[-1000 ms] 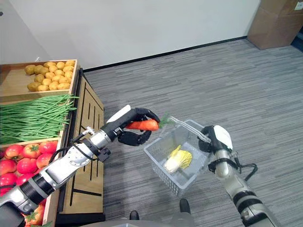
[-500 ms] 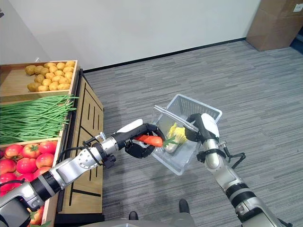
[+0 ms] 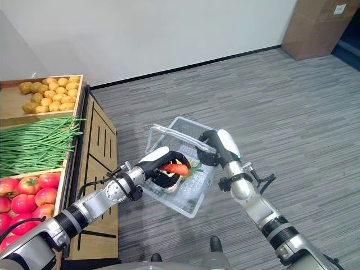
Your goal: Get the vegetables into the basket
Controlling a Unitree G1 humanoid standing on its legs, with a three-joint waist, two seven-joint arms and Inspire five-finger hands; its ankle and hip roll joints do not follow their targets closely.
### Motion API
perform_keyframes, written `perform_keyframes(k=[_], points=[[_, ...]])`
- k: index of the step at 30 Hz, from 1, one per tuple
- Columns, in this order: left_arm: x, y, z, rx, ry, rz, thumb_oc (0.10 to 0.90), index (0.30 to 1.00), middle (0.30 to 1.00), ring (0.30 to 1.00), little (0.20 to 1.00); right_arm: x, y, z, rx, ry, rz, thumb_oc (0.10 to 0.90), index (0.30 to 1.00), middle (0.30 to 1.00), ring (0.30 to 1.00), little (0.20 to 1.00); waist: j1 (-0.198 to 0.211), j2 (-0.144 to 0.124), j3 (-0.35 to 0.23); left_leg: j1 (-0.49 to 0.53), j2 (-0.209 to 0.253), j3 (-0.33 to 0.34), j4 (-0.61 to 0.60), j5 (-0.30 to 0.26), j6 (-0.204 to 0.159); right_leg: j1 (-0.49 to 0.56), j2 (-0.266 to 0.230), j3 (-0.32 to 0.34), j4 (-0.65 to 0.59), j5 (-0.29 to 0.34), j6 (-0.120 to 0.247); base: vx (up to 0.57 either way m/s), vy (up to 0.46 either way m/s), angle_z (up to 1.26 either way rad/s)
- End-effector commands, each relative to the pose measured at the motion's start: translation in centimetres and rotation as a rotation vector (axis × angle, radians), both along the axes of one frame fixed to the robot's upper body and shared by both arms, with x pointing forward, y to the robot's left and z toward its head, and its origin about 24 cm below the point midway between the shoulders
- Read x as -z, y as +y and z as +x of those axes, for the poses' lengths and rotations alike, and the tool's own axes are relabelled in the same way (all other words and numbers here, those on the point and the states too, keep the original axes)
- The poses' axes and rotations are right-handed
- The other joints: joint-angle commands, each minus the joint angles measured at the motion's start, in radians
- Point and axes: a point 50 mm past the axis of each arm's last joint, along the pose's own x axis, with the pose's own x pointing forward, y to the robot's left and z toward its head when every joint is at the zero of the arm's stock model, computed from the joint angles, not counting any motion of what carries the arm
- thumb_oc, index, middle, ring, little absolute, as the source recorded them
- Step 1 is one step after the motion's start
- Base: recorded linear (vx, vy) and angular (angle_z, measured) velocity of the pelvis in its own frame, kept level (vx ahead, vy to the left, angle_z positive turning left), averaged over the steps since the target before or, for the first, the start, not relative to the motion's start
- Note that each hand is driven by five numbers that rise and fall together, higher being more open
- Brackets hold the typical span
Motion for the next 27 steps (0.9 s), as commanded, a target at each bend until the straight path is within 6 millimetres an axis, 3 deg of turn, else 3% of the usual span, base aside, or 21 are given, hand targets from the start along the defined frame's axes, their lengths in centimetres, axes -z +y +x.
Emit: perform_keyframes(k=[1, 5, 6, 7, 10, 18, 21, 22, 27], points=[[-2.5, 0.8, 3.1, -0.071, -0.175, 0.015, 0.400, 0.300, 0.300, 0.300, 0.300, -9.7, 5.3, 0.5, -0.280, -0.413, 0.320, 0.400, 0.300, 0.300, 0.300, 0.300, -0.006, -0.048, -0.100, -0.023, -0.002, -0.009, 0.002, -0.023, 0.006, 0.029, -0.015, -0.054, -0.001, -0.040, 0.042, 0.00, 0.000, 0.00], [-1.4, 2.2, 3.5, -0.126, -0.193, 0.126, 0.400, 0.300, 0.300, 0.300, 0.300, -10.1, 7.2, -1.1, -0.416, -0.394, 0.372, 0.400, 0.300, 0.300, 0.300, 0.300, -0.012, -0.048, -0.096, -0.022, -0.001, 0.001, 0.002, -0.024, 0.005, 0.023, -0.014, -0.046, -0.001, -0.038, 0.043, -0.01, 0.007, -0.06], [-0.4, 3.2, 3.5, -0.164, -0.184, 0.189, 0.447, 0.366, 0.366, 0.366, 0.366, -10.3, 7.6, -1.7, -0.453, -0.394, 0.389, 0.400, 0.300, 0.300, 0.300, 0.300, -0.012, -0.048, -0.094, -0.022, 0.000, 0.006, 0.002, -0.024, 0.004, 0.020, -0.013, -0.043, -0.001, -0.038, 0.043, -0.01, 0.005, -0.10], [0.6, 4.0, 3.4, -0.189, -0.173, 0.250, 0.900, 1.000, 1.000, 1.000, 1.000, -10.6, 7.9, -2.0, -0.472, -0.400, 0.400, 0.400, 0.300, 0.300, 0.300, 0.300, -0.013, -0.049, -0.092, -0.023, 0.002, 0.009, 0.002, -0.023, 0.004, 0.016, -0.013, -0.041, -0.001, -0.035, 0.044, -0.01, 0.004, -0.11], [1.5, 5.2, 3.5, -0.216, -0.184, 0.357, 0.900, 1.000, 1.000, 1.000, 1.000, -10.9, 8.1, -2.1, -0.486, -0.411, 0.394, 0.400, 0.300, 0.300, 0.300, 0.300, -0.010, -0.051, -0.091, -0.022, 0.003, 0.012, 0.002, -0.023, 0.004, 0.016, -0.012, -0.039, -0.001, -0.035, 0.043, -0.01, -0.001, -0.09], [1.9, 6.1, 3.5, -0.258, -0.204, 0.410, 0.900, 1.000, 1.000, 1.000, 1.000, -10.7, 7.3, -1.9, -0.439, -0.424, 0.373, 0.400, 0.300, 0.300, 0.300, 0.300, -0.004, -0.051, -0.097, -0.021, 0.003, 0.007, 0.002, -0.022, 0.003, 0.023, -0.012, -0.047, -0.001, -0.037, 0.041, 0.00, 0.000, 0.00], [1.1, 5.7, 3.7, -0.246, -0.242, 0.385, 0.900, 1.000, 1.000, 1.000, 1.000, -10.2, 6.9, -1.7, -0.404, -0.421, 0.338, 0.400, 0.300, 0.300, 0.300, 0.300, -0.001, -0.052, -0.099, -0.020, 0.004, 0.002, 0.002, -0.022, 0.003, 0.028, -0.012, -0.052, -0.001, -0.039, 0.040, 0.00, 0.000, 0.00], [-0.7, 3.7, 3.6, -0.181, -0.306, 0.284, 0.900, 1.000, 1.000, 1.000, 1.000, -8.8, 5.9, -1.0, -0.321, -0.380, 0.311, 0.400, 0.300, 0.300, 0.300, 0.300, 0.006, -0.055, -0.103, -0.024, 0.003, -0.011, 0.002, -0.020, 0.004, 0.033, -0.013, -0.063, -0.001, -0.042, 0.039, 0.00, 0.000, 0.00], [-1.5, 1.7, 2.7, -0.152, -0.289, 0.113, 0.900, 1.000, 1.000, 1.000, 1.000, -6.2, 4.6, -0.4, -0.194, -0.274, 0.362, 0.400, 0.300, 0.300, 0.300, 0.300, 0.011, -0.058, -0.107, -0.031, 0.000, -0.025, 0.002, -0.017, 0.005, 0.038, -0.018, -0.076, -0.001, -0.043, 0.038, -0.01, -0.010, 0.09]])
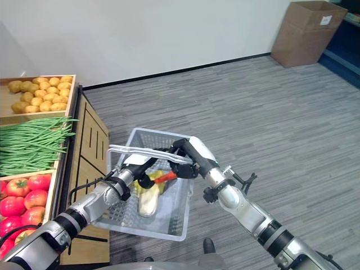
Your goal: Get the vegetables into the basket
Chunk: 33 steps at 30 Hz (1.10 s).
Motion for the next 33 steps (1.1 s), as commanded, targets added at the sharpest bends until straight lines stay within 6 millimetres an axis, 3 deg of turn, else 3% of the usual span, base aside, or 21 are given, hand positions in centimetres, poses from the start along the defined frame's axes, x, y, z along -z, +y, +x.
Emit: perform_keyframes(k=[1, 6, 8, 10, 14, 16, 20, 22, 23, 24, 27, 31, 33], points=[[-3.3, -1.2, 1.5, 0.036, -0.099, -0.195, 0.900, 1.000, 1.000, 1.000, 1.000, -6.2, 1.1, 1.8, 0.043, -0.289, 0.273, 0.400, 0.300, 0.300, 0.300, 0.300, 0.008, -0.016, -0.084, -0.036, -0.016, -0.035, 0.002, -0.018, 0.009, 0.037, -0.032, -0.082, -0.001, -0.045, 0.045, -0.01, -0.003, 0.15], [-4.0, -2.4, -0.9, 0.140, -0.018, -0.352, 0.900, 1.000, 1.000, 1.000, 1.000, -3.7, -0.9, 2.3, 0.175, -0.234, 0.182, 0.400, 0.300, 0.300, 0.300, 0.300, 0.023, -0.019, -0.087, -0.037, -0.019, -0.049, 0.002, -0.019, 0.012, 0.045, -0.033, -0.091, -0.001, -0.048, 0.044, 0.00, -0.005, 0.03], [-3.6, -2.3, -2.3, 0.143, 0.074, -0.453, 0.900, 1.000, 1.000, 1.000, 1.000, -2.1, -2.6, 2.4, 0.274, -0.187, 0.135, 0.400, 0.300, 0.300, 0.300, 0.300, 0.032, -0.020, -0.086, -0.039, -0.021, -0.058, 0.002, -0.018, 0.014, 0.049, -0.035, -0.099, -0.001, -0.050, 0.044, 0.00, -0.011, 0.08], [-3.6, -2.2, -2.5, 0.153, 0.088, -0.453, 0.900, 1.000, 1.000, 1.000, 1.000, -1.8, -2.9, 2.4, 0.289, -0.179, 0.126, 0.400, 0.300, 0.300, 0.300, 0.300, 0.032, -0.019, -0.087, -0.039, -0.021, -0.061, 0.002, -0.018, 0.014, 0.050, -0.035, -0.100, -0.001, -0.051, 0.044, 0.00, -0.006, 0.16], [-1.6, -0.9, -4.1, 0.101, 0.232, -0.497, 0.900, 1.000, 1.000, 1.000, 1.000, 1.0, -6.0, 1.9, 0.444, -0.094, 0.019, 0.400, 0.300, 0.300, 0.300, 0.300, 0.045, -0.021, -0.087, -0.040, -0.024, -0.074, 0.002, -0.017, 0.017, 0.055, -0.035, -0.108, -0.001, -0.053, 0.043, 0.00, -0.005, 0.07], [-1.0, -0.4, -4.4, 0.075, 0.257, -0.503, 0.900, 1.000, 1.000, 1.000, 1.000, 1.4, -6.5, 1.8, 0.468, -0.080, 0.006, 0.400, 0.300, 0.300, 0.300, 0.300, 0.046, -0.022, -0.088, -0.040, -0.024, -0.076, 0.002, -0.017, 0.017, 0.055, -0.035, -0.109, -0.001, -0.053, 0.042, 0.00, 0.000, 0.00], [2.5, 2.2, -5.8, -0.077, 0.363, -0.447, 0.900, 1.000, 1.000, 1.000, 1.000, 2.9, -8.8, 1.1, 0.576, -0.032, -0.049, 0.400, 0.300, 0.300, 0.300, 0.300, 0.055, -0.023, -0.085, -0.045, -0.024, -0.081, 0.002, -0.013, 0.016, 0.051, -0.033, -0.110, -0.001, -0.052, 0.042, 0.00, 0.000, 0.00], [5.3, 4.3, -6.9, -0.213, 0.421, -0.382, 0.900, 1.000, 1.000, 1.000, 1.000, 3.8, -9.9, 0.6, 0.635, 0.000, -0.058, 0.400, 0.300, 0.300, 0.300, 0.300, 0.059, -0.026, -0.084, -0.046, -0.023, -0.082, 0.002, -0.011, 0.016, 0.048, -0.031, -0.108, -0.001, -0.050, 0.041, 0.00, 0.000, 0.00], [8.3, 5.9, -8.6, -0.308, 0.511, -0.277, 0.900, 1.000, 1.000, 1.000, 1.000, 4.2, -10.9, 0.4, 0.672, 0.020, -0.094, 0.400, 0.300, 0.300, 0.300, 0.300, 0.063, -0.028, -0.080, -0.051, -0.022, -0.084, 0.002, -0.007, 0.015, 0.043, -0.029, -0.106, -0.001, -0.048, 0.040, 0.00, 0.000, 0.00], [8.3, 5.9, -8.6, -0.307, 0.510, -0.277, 0.900, 1.000, 1.000, 1.000, 1.000, 4.2, -11.0, 0.4, 0.671, 0.019, -0.094, 0.400, 0.300, 0.300, 0.300, 0.300, 0.063, -0.027, -0.081, -0.052, -0.022, -0.083, 0.002, -0.007, 0.015, 0.043, -0.029, -0.106, -0.001, -0.048, 0.040, 0.00, 0.000, 0.00], [12.6, 8.1, -12.0, -0.475, 0.659, -0.122, 0.900, 1.000, 1.000, 1.000, 1.000, 5.4, -12.9, -0.1, 0.730, 0.083, -0.178, 0.400, 0.300, 0.300, 0.300, 0.300, 0.069, -0.032, -0.075, -0.057, -0.018, -0.083, 0.002, -0.004, 0.014, 0.037, -0.026, -0.104, -0.001, -0.047, 0.039, -0.01, -0.014, 0.03], [14.0, 8.8, -13.3, -0.535, 0.666, -0.016, 0.900, 1.000, 1.000, 1.000, 1.000, 5.9, -13.9, -0.3, 0.762, 0.114, -0.218, 0.400, 0.300, 0.300, 0.300, 0.300, 0.075, -0.032, -0.067, -0.061, -0.015, -0.085, 0.002, -0.003, 0.012, 0.035, -0.024, -0.107, -0.001, -0.048, 0.037, 0.00, -0.018, 0.05], [15.7, 9.7, -15.7, -0.642, 0.740, 0.044, 0.900, 1.000, 1.000, 1.000, 1.000, 6.7, -15.0, -0.9, 0.809, 0.163, -0.251, 0.400, 0.300, 0.300, 0.300, 0.300, 0.082, -0.032, -0.064, -0.068, -0.013, -0.089, 0.002, 0.000, 0.010, 0.033, -0.023, -0.112, -0.001, -0.049, 0.035, 0.00, -0.022, 0.05]])
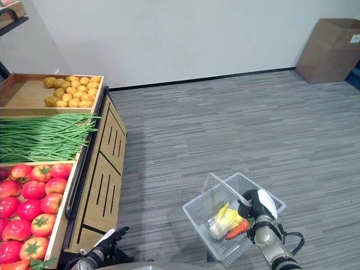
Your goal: Get the vegetables into the basket
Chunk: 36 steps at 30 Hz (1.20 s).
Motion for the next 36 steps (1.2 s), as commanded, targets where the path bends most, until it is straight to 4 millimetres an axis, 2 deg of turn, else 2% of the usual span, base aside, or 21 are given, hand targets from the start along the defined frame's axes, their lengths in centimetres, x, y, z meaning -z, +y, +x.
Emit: perform_keyframes(k=[1, 2, 3, 6, 12, 15, 25, 36], points=[[0.0, 0.0, 1.8, 0.019, -0.054, 0.079, 0.900, 1.000, 1.000, 1.000, 1.000, -6.0, -0.6, 7.1, 0.002, -0.353, -0.043, 0.400, 0.300, 0.300, 0.300, 0.300, 0.015, -0.041, -0.022, -0.048, -0.018, -0.033, 0.007, 0.002, 0.007, 0.022, -0.018, -0.061, 0.005, -0.030, 0.035, 0.00, 0.000, 0.00], [0.0, 0.0, 1.8, 0.019, -0.054, 0.079, 0.900, 1.000, 1.000, 1.000, 1.000, -6.0, -0.6, 7.1, 0.002, -0.353, -0.043, 0.400, 0.300, 0.300, 0.300, 0.300, 0.015, -0.041, -0.022, -0.048, -0.018, -0.033, 0.007, 0.002, 0.007, 0.022, -0.018, -0.061, 0.005, -0.030, 0.035, 0.00, 0.000, 0.00], [0.7, 0.6, 0.2, -0.073, 0.005, 0.104, 0.900, 1.000, 1.000, 1.000, 1.000, -5.5, -1.3, 6.6, 0.029, -0.314, -0.060, 0.400, 0.300, 0.300, 0.300, 0.300, 0.019, -0.040, -0.019, -0.052, -0.017, -0.033, 0.007, 0.005, 0.006, 0.019, -0.017, -0.064, 0.005, -0.029, 0.034, 0.00, 0.000, 0.00], [1.5, 1.0, -2.0, -0.158, 0.107, 0.129, 0.900, 1.000, 1.000, 1.000, 1.000, -5.5, -2.0, 6.8, 0.050, -0.286, -0.078, 0.400, 0.300, 0.300, 0.300, 0.300, 0.021, -0.034, -0.011, -0.060, -0.015, -0.036, 0.007, 0.009, 0.003, 0.013, -0.016, -0.065, 0.005, -0.027, 0.032, 0.00, 0.000, 0.00], [2.0, 0.7, -3.4, -0.240, 0.154, 0.106, 0.900, 1.000, 1.000, 1.000, 1.000, -5.1, -3.6, 6.4, 0.120, -0.225, -0.105, 0.400, 0.300, 0.300, 0.300, 0.300, 0.029, -0.024, 0.000, -0.071, -0.013, -0.039, 0.007, 0.013, 0.001, 0.006, -0.013, -0.071, 0.005, -0.027, 0.029, 0.00, 0.000, 0.00], [2.4, 0.5, -4.7, -0.422, 0.188, 0.055, 0.900, 1.000, 1.000, 1.000, 1.000, -4.6, -4.7, 5.7, 0.202, -0.179, -0.095, 0.400, 0.300, 0.300, 0.300, 0.300, 0.038, -0.013, 0.016, -0.085, -0.010, -0.046, 0.007, 0.022, -0.001, -0.005, -0.011, -0.075, 0.005, -0.026, 0.027, 0.00, -0.031, 0.04], [2.6, 0.0, -5.3, -0.595, 0.200, 0.016, 0.900, 1.000, 1.000, 1.000, 1.000, -4.6, -6.1, 5.4, 0.301, -0.138, -0.094, 0.400, 0.300, 0.300, 0.300, 0.300, 0.047, 0.004, 0.042, -0.108, -0.002, -0.059, 0.007, 0.035, -0.006, -0.022, -0.004, -0.082, 0.005, -0.026, 0.020, 0.00, -0.014, 0.03], [2.7, -0.6, -4.9, -0.541, 0.197, 0.007, 0.900, 1.000, 1.000, 1.000, 1.000, -4.7, -7.2, 4.7, 0.348, -0.110, -0.110, 0.400, 0.300, 0.300, 0.300, 0.300, 0.049, 0.015, 0.050, -0.109, 0.002, -0.065, 0.007, 0.036, -0.009, -0.022, 0.001, -0.087, 0.005, -0.031, 0.018, 0.00, 0.000, 0.00]])
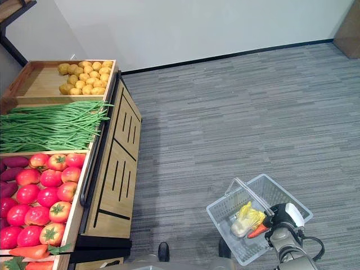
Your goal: Get the vegetables into the basket
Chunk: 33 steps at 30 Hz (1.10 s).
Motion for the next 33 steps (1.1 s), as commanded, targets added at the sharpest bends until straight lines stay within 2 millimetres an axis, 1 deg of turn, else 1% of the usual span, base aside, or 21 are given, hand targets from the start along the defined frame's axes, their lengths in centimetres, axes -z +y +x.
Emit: perform_keyframes(k=[1, 5, 6, 7, 8, 12, 16, 19, 20, 21, 22, 23, 28, 30, 31, 32, 33], points=[[-0.4, 1.6, 1.4, 0.016, -0.024, 0.066, 0.900, 1.000, 1.000, 1.000, 1.000, -5.2, -2.0, 5.9, 0.014, -0.252, -0.088, 0.400, 0.300, 0.300, 0.300, 0.300, 0.008, -0.058, -0.005, -0.036, -0.004, -0.044, 0.001, 0.024, -0.002, 0.037, -0.003, -0.058, 0.005, -0.029, 0.025, 0.00, 0.000, 0.00], [-0.4, 1.6, 1.5, 0.023, -0.026, 0.070, 0.900, 1.000, 1.000, 1.000, 1.000, -5.5, -2.3, 6.0, 0.015, -0.252, -0.100, 0.400, 0.300, 0.300, 0.300, 0.300, 0.008, -0.057, -0.003, -0.037, -0.003, -0.043, 0.001, 0.024, -0.003, 0.034, -0.003, -0.057, 0.005, -0.029, 0.024, 0.00, 0.000, 0.00], [-0.4, 1.6, 1.5, 0.023, -0.026, 0.070, 0.900, 1.000, 1.000, 1.000, 1.000, -5.5, -2.3, 6.0, 0.015, -0.252, -0.100, 0.427, 0.338, 0.338, 0.338, 0.338, 0.008, -0.057, -0.003, -0.037, -0.003, -0.043, 0.001, 0.024, -0.003, 0.034, -0.003, -0.057, 0.005, -0.029, 0.024, 0.00, 0.000, 0.00], [-0.5, 1.6, 1.6, 0.027, -0.030, 0.072, 0.900, 1.000, 1.000, 1.000, 1.000, -5.7, -2.5, 6.0, 0.016, -0.254, -0.107, 0.624, 0.613, 0.613, 0.613, 0.613, 0.007, -0.056, -0.001, -0.037, -0.004, -0.043, 0.001, 0.024, -0.003, 0.034, -0.002, -0.057, 0.005, -0.029, 0.024, 0.00, 0.000, 0.00], [-0.5, 1.6, 1.6, 0.030, -0.030, 0.073, 0.900, 1.000, 1.000, 1.000, 1.000, -5.8, -2.6, 6.0, 0.018, -0.254, -0.109, 0.900, 1.000, 1.000, 1.000, 1.000, 0.006, -0.056, 0.000, -0.037, -0.004, -0.043, 0.001, 0.024, -0.003, 0.033, -0.002, -0.056, 0.005, -0.029, 0.024, 0.00, 0.000, 0.00], [-0.4, 1.6, 1.6, 0.024, -0.032, 0.071, 0.900, 1.000, 1.000, 1.000, 1.000, -6.0, -3.1, 5.9, 0.040, -0.253, -0.115, 0.900, 1.000, 1.000, 1.000, 1.000, 0.006, -0.055, 0.002, -0.036, -0.003, -0.044, 0.001, 0.023, -0.003, 0.034, -0.003, -0.058, 0.005, -0.030, 0.023, 0.00, 0.000, 0.00], [-0.4, 1.5, 1.6, 0.017, -0.031, 0.070, 0.900, 1.000, 1.000, 1.000, 1.000, -5.7, -3.1, 5.5, 0.045, -0.243, -0.112, 0.900, 1.000, 1.000, 1.000, 1.000, 0.004, -0.057, -0.002, -0.031, -0.003, -0.043, 0.001, 0.019, -0.003, 0.038, -0.001, -0.059, 0.005, -0.032, 0.022, 0.00, 0.000, 0.00], [-0.4, 1.5, 1.5, 0.016, -0.023, 0.071, 0.900, 1.000, 1.000, 1.000, 1.000, -5.2, -3.2, 4.8, 0.069, -0.229, -0.101, 0.900, 1.000, 1.000, 1.000, 1.000, 0.003, -0.061, -0.007, -0.026, -0.004, -0.044, 0.001, 0.016, -0.003, 0.044, 0.001, -0.061, 0.005, -0.035, 0.021, 0.00, 0.000, 0.00], [-0.4, 1.5, 1.4, 0.017, -0.020, 0.071, 0.900, 1.000, 1.000, 1.000, 1.000, -4.6, -3.1, 4.2, 0.085, -0.217, -0.089, 0.900, 1.000, 1.000, 1.000, 1.000, 0.001, -0.063, -0.012, -0.022, -0.003, -0.044, 0.001, 0.013, -0.002, 0.048, 0.001, -0.060, 0.005, -0.036, 0.022, 0.00, 0.000, 0.00], [-0.4, 1.5, 1.4, 0.017, -0.020, 0.071, 0.900, 1.000, 1.000, 1.000, 1.000, -4.6, -3.1, 4.2, 0.085, -0.216, -0.089, 0.900, 1.000, 1.000, 1.000, 1.000, 0.002, -0.063, -0.012, -0.022, -0.003, -0.044, 0.001, 0.013, -0.002, 0.048, 0.001, -0.060, 0.005, -0.036, 0.022, 0.00, 0.000, 0.00], [-0.4, 1.5, 1.4, 0.013, -0.019, 0.070, 0.900, 1.000, 1.000, 1.000, 1.000, -3.9, -2.9, 3.3, 0.104, -0.196, -0.071, 0.900, 1.000, 1.000, 1.000, 1.000, -0.001, -0.066, -0.019, -0.016, -0.003, -0.043, 0.001, 0.010, -0.001, 0.053, 0.000, -0.061, 0.005, -0.037, 0.023, 0.00, 0.000, 0.00], [-0.4, 1.5, 1.4, 0.014, -0.019, 0.070, 0.900, 1.000, 1.000, 1.000, 1.000, -3.9, -2.9, 3.3, 0.104, -0.196, -0.070, 0.900, 1.000, 1.000, 1.000, 1.000, 0.000, -0.066, -0.019, -0.016, -0.003, -0.043, 0.001, 0.010, -0.001, 0.053, 0.000, -0.061, 0.005, -0.038, 0.023, 0.00, 0.000, 0.00], [-0.4, 1.6, 1.5, 0.012, -0.013, 0.071, 0.900, 1.000, 1.000, 1.000, 1.000, -1.2, -1.6, 0.6, 0.131, -0.091, 0.002, 0.900, 1.000, 1.000, 1.000, 1.000, -0.007, -0.078, -0.034, -0.004, -0.006, -0.046, 0.001, 0.000, 0.001, 0.066, -0.002, -0.067, 0.005, -0.040, 0.022, 0.00, 0.001, 0.01], [-0.4, 1.8, 1.6, 0.015, -0.012, 0.078, 0.900, 1.000, 1.000, 1.000, 1.000, 0.2, -0.9, -1.3, 0.128, -0.010, 0.034, 0.900, 1.000, 1.000, 1.000, 1.000, -0.009, -0.085, -0.045, 0.004, -0.008, -0.050, 0.001, -0.004, 0.003, 0.073, -0.004, -0.070, 0.005, -0.040, 0.022, 0.00, 0.013, 0.04], [-0.4, 1.9, 1.7, 0.004, -0.010, 0.078, 0.900, 1.000, 1.000, 1.000, 1.000, 1.6, 0.2, -3.0, 0.102, 0.070, 0.066, 0.900, 1.000, 1.000, 1.000, 1.000, -0.011, -0.091, -0.056, 0.011, -0.010, -0.051, 0.001, -0.007, 0.004, 0.081, -0.005, -0.073, 0.005, -0.042, 0.022, -0.01, 0.024, 0.07], [-0.4, 1.9, 1.6, -0.004, -0.009, 0.075, 0.900, 1.000, 1.000, 1.000, 1.000, 2.1, 0.7, -3.7, 0.089, 0.102, 0.083, 0.900, 1.000, 1.000, 1.000, 1.000, -0.013, -0.094, -0.060, 0.012, -0.011, -0.051, 0.001, -0.008, 0.005, 0.083, -0.006, -0.075, 0.005, -0.042, 0.022, -0.02, 0.016, 0.10], [-0.4, 2.1, 1.5, -0.034, -0.006, 0.065, 0.900, 1.000, 1.000, 1.000, 1.000, 3.3, 2.1, -5.1, 0.060, 0.159, 0.137, 0.900, 1.000, 1.000, 1.000, 1.000, -0.016, -0.102, -0.068, 0.017, -0.012, -0.053, 0.001, -0.010, 0.006, 0.088, -0.008, -0.077, 0.005, -0.040, 0.024, -0.03, 0.014, 0.08]])
